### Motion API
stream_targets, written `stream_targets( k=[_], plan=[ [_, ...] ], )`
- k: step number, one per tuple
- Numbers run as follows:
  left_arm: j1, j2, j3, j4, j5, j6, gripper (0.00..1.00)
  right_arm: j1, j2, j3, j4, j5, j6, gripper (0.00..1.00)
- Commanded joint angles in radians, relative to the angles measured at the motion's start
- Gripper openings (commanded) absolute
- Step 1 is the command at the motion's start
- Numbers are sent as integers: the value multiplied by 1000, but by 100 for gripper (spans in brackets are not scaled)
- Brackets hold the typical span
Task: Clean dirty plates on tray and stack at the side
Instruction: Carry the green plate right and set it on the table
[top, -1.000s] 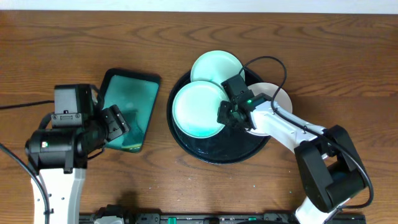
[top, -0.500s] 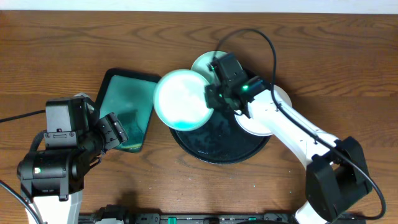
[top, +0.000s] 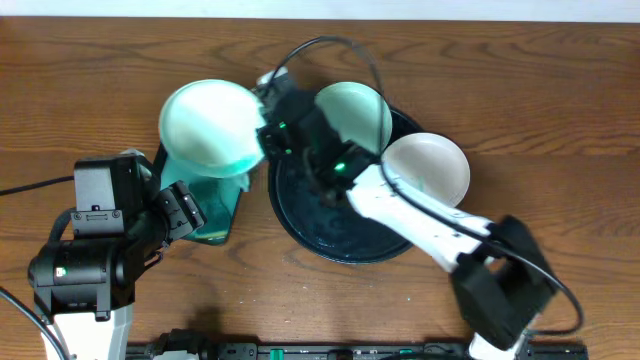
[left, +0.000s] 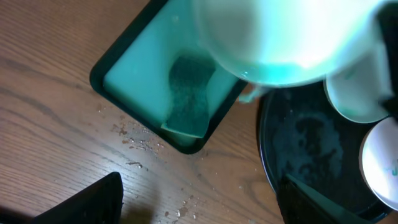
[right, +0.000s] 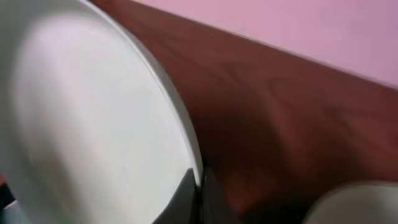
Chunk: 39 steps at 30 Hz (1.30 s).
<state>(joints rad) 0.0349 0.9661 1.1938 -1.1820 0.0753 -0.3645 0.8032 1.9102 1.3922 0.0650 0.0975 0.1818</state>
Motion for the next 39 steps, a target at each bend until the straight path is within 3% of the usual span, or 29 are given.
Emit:
stream_targets(
  k=[1, 5, 13, 19, 39],
  plan=[
    [3, 0, 18, -3, -5, 13, 79, 53, 51, 9, 108, 172, -193, 1],
    [3, 0, 18, -4, -5, 13, 79, 80, 45, 9, 195, 216, -348, 1],
    [3, 0, 18, -3, -5, 13, 79, 102, 12, 9, 232, 246, -459, 1],
    [3, 0, 18, -3, -6, 13, 79, 136, 5, 9, 301, 251, -657, 1],
    [3, 0, 18, -4, -5, 13, 80, 150, -8, 9, 331, 284, -671, 1]
  ],
)
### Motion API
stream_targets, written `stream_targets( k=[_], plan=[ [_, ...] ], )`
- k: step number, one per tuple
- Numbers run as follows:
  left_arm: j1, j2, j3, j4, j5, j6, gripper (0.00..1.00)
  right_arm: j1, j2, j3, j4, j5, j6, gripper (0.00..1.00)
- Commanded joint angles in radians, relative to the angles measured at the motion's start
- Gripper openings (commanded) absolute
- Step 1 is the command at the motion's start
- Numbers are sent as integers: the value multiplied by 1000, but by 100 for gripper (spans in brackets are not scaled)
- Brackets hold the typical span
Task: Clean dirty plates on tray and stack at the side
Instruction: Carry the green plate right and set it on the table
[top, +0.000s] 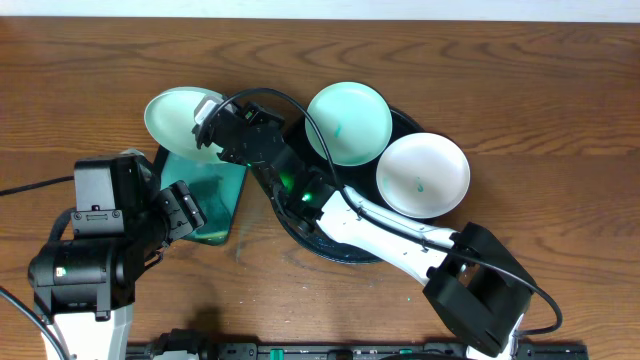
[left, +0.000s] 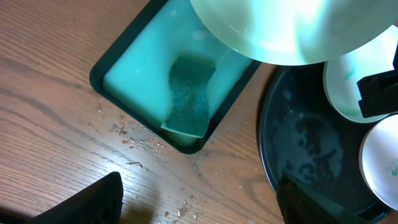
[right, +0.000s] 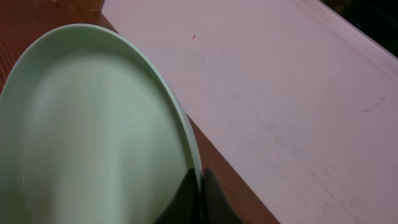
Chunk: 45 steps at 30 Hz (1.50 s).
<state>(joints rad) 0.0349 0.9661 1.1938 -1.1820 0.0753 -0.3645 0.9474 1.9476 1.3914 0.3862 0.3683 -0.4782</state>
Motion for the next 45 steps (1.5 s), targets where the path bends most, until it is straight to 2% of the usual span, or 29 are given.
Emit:
stream_targets(
  k=[1, 12, 15, 18, 20, 25, 28, 32, 33, 35, 41, 45],
  plan=[
    [3, 0, 18, -4, -6, 13, 80, 6, -45, 10, 10, 13, -10, 1],
    [3, 0, 18, -4, -5, 13, 79, 2, -45, 10, 8, 27, 19, 1],
    [3, 0, 18, -4, -5, 13, 80, -56, -45, 10, -112, 24, 302, 1],
    [3, 0, 18, -4, -6, 13, 79, -149, -44, 10, -295, -82, 705, 1],
    [3, 0, 18, -4, -5, 13, 79, -210, -45, 10, -352, -275, 854, 1],
    [3, 0, 18, -4, -5, 13, 79, -386, -107, 10, -474, -655, 1085, 1],
    [3, 0, 18, -4, -5, 13, 79, -513, -171, 10, -621, -725, 1102, 1],
    [3, 0, 18, -4, -5, 13, 80, -700, -256, 10, -877, -655, 1102, 1],
    [3, 0, 18, -3, -5, 13, 79, -796, -289, 10, -981, -626, 1101, 1],
    [3, 0, 18, -4, -6, 13, 80, -927, -315, 10, -1086, -603, 1081, 1],
    [3, 0, 18, -4, -6, 13, 80, -1341, -282, 8, -1270, -595, 1015, 1],
    [3, 0, 18, -4, -5, 13, 80, -1505, -206, 7, -1327, -513, 986, 1]
  ],
)
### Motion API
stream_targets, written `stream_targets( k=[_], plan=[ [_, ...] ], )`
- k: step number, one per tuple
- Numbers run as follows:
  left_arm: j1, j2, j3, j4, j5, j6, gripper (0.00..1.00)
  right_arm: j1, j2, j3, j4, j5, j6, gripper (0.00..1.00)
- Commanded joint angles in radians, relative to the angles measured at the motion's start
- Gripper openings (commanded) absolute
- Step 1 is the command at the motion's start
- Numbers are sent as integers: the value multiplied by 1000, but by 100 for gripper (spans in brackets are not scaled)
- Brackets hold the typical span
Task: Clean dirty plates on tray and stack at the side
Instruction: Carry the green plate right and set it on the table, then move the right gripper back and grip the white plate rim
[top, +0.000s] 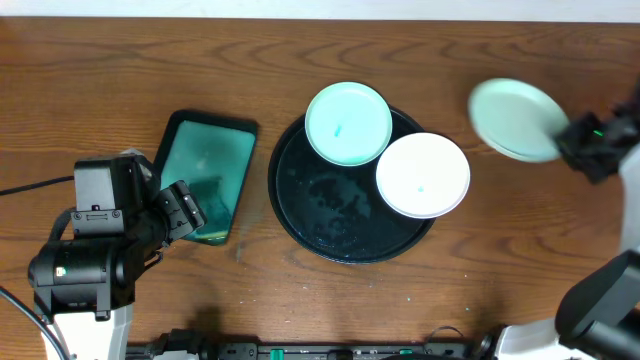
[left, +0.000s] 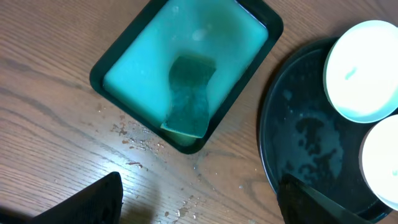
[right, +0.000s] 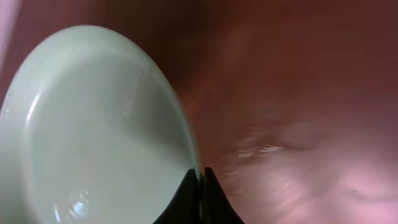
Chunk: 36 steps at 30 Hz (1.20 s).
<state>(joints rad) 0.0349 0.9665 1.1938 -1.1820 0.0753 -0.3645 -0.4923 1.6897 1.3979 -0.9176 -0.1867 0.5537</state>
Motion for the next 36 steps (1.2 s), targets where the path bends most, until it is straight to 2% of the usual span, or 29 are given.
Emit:
stream_targets(
  k=[1, 6, 11, 12, 13, 14, 17, 21, 23, 26, 31, 36],
  plan=[
    [3, 0, 18, -4, -5, 13, 80, -74, 61, 0, -28, 48, -51, 1],
    [3, 0, 18, -4, -5, 13, 80, -77, 155, 0, -85, 218, -54, 1],
    [3, 0, 18, -4, -5, 13, 80, -65, 204, 0, -134, 254, -54, 3],
    [3, 0, 18, -4, -6, 13, 80, -62, 204, 0, -144, 269, -54, 20],
    [3, 0, 18, -4, -6, 13, 80, -58, 201, 1, -151, 273, -55, 31],
    [3, 0, 18, -4, -5, 13, 80, -55, 196, 1, -158, 272, -56, 37],
    [3, 0, 18, -4, -5, 13, 80, -18, 156, 1, -176, 264, -132, 42],
    [3, 0, 18, -4, -5, 13, 80, 77, 55, 1, -172, 180, -216, 40],
    [3, 0, 18, -4, -6, 13, 80, 155, -10, 1, -141, 42, -306, 40],
    [3, 0, 18, -3, -6, 13, 80, 385, -111, 1, -65, -182, -397, 36],
    [3, 0, 18, -4, -6, 13, 80, 875, -49, 1, 146, -126, -335, 33],
    [3, 0, 18, -4, -6, 13, 80, 1210, 152, 1, 423, 11, -285, 31]
  ],
)
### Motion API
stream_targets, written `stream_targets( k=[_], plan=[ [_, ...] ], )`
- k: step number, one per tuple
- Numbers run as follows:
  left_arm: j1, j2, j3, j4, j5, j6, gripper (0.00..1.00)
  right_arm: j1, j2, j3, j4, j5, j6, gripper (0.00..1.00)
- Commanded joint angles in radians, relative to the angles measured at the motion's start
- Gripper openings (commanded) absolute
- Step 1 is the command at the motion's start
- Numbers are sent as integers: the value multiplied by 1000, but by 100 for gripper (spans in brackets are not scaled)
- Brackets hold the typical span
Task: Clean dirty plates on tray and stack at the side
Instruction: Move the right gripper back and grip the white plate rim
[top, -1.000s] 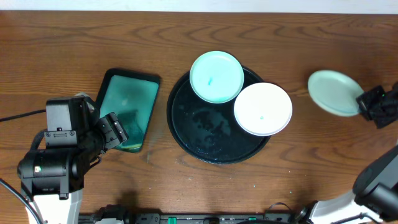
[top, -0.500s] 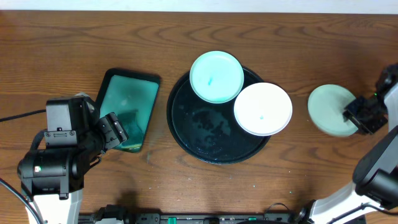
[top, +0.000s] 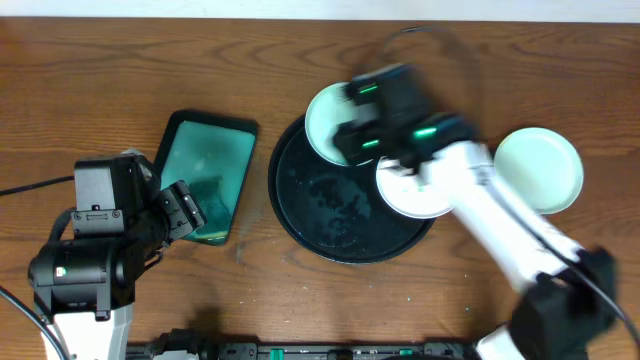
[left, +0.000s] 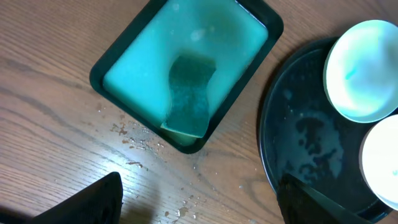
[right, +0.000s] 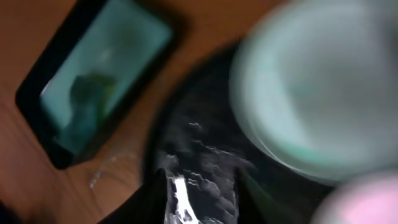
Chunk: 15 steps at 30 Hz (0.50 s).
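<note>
A black round tray (top: 320, 215) holds a pale green plate (top: 322, 118) at its back and a white plate (top: 410, 200) at its right. A third pale green plate (top: 540, 170) lies on the table to the right of the tray. My right gripper (top: 347, 138) hovers over the tray next to the green plate, blurred. In the right wrist view it (right: 199, 199) is open with nothing in it, above the wet tray (right: 205, 143) and near the plate (right: 317, 87). My left gripper (left: 198, 202) is open over bare wood by the basin.
A dark green basin (top: 205, 160) of turquoise water stands left of the tray, and a sponge (left: 189, 93) lies in it. Water drops (left: 134, 140) dot the wood between basin and tray. The table's back edge runs along the top of the overhead view.
The pale green plate that my right gripper held over the table right of the tray now lies there on the wood. The gripper is open and over the tray. The left arm has not moved.
My right gripper held the pale green plate by its rim over the basin, then still beside the basin further back. Later it held the plate over the table right of the tray. Now the plate rests there and the gripper is back over the tray.
</note>
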<state>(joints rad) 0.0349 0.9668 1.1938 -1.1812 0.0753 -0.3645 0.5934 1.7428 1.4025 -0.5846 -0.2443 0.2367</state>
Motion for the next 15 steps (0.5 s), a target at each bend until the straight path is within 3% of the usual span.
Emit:
stream_targets(
  k=[1, 6, 10, 15],
  plan=[
    [3, -1, 18, -4, -5, 13, 80, 157, 127, -4, 125, 95, 35, 32],
    [3, -1, 18, -5, -6, 13, 80, 295, 252, -4, 371, 113, 84, 33],
    [3, -1, 18, -5, -5, 13, 80, 361, 303, -4, 448, 158, 112, 47],
    [3, -1, 18, -5, -5, 13, 80, 399, 337, -4, 438, 285, 261, 40]
  ],
)
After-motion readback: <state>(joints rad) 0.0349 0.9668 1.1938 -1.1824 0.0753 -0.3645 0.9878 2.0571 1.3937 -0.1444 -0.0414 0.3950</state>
